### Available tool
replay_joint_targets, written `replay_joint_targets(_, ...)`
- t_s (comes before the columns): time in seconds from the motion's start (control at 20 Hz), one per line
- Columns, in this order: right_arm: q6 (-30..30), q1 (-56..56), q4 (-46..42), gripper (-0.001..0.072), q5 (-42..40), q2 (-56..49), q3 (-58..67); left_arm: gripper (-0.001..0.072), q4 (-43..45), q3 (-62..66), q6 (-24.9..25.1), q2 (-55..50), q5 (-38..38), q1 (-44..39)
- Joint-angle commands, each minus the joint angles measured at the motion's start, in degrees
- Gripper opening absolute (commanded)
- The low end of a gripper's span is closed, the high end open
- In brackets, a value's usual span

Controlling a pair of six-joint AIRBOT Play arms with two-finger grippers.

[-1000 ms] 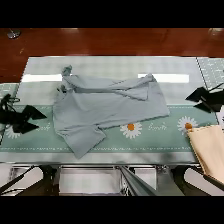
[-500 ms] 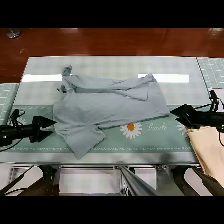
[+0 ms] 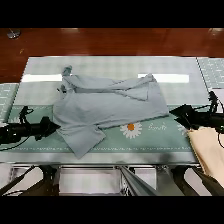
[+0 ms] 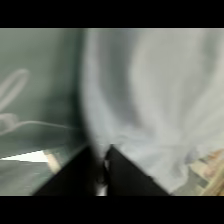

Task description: Fold the shirts.

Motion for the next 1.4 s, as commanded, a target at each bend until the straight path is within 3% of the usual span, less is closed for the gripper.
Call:
replay_joint_targets(0.0, 0.85, -0.07, 0.09, 0.0624, -2.40, 0.07, 0.00, 0.0020, -1.07, 0.00, 1.57, -0.02, -0.98, -0.85)
replay_joint_targets(0.25, 8.81, -0.81, -5.99, 0.0624, -10.14, -1.81, 0.07, 0.0020, -1.25, 0.04, 1.57, 0.00, -1.18, -0.85)
replay_joint_targets(0.9, 9.79, 13.53, -3.06, 0.0618, -9.03, -28.98, 17.81, 0.0021, -3.48, 0.04, 1.77, 0.00, -1.81, -0.87)
replay_joint_targets(0.95, 9.77, 14.78, -3.13, 0.0563, -8.13, -30.14, 18.93, 0.0021, -5.35, 0.04, 2.69, 0.00, -1.90, -0.87)
replay_joint_targets(1.0, 9.73, 16.09, -3.32, 0.0348, -7.76, -30.84, 19.74, 0.0021, -7.28, 0.11, 3.82, 0.04, -2.12, -0.87)
replay_joint_targets(1.05, 8.66, 17.07, -4.11, 0.0059, -7.74, -30.99, 20.39, 0.0021, -8.83, 0.13, 3.98, 0.22, -2.38, -0.87)
replay_joint_targets(1.2, 8.04, 17.22, -4.74, 0.0036, -4.96, -30.80, 25.75, 0.0020, -14.01, 2.86, 3.98, 0.94, -5.81, -0.87)
replay_joint_targets(1.35, 8.07, 17.09, -5.33, 0.0036, 0.74, -28.81, 39.93, 0.0020, -26.45, 13.22, 4.61, 6.29, -8.17, -0.87)
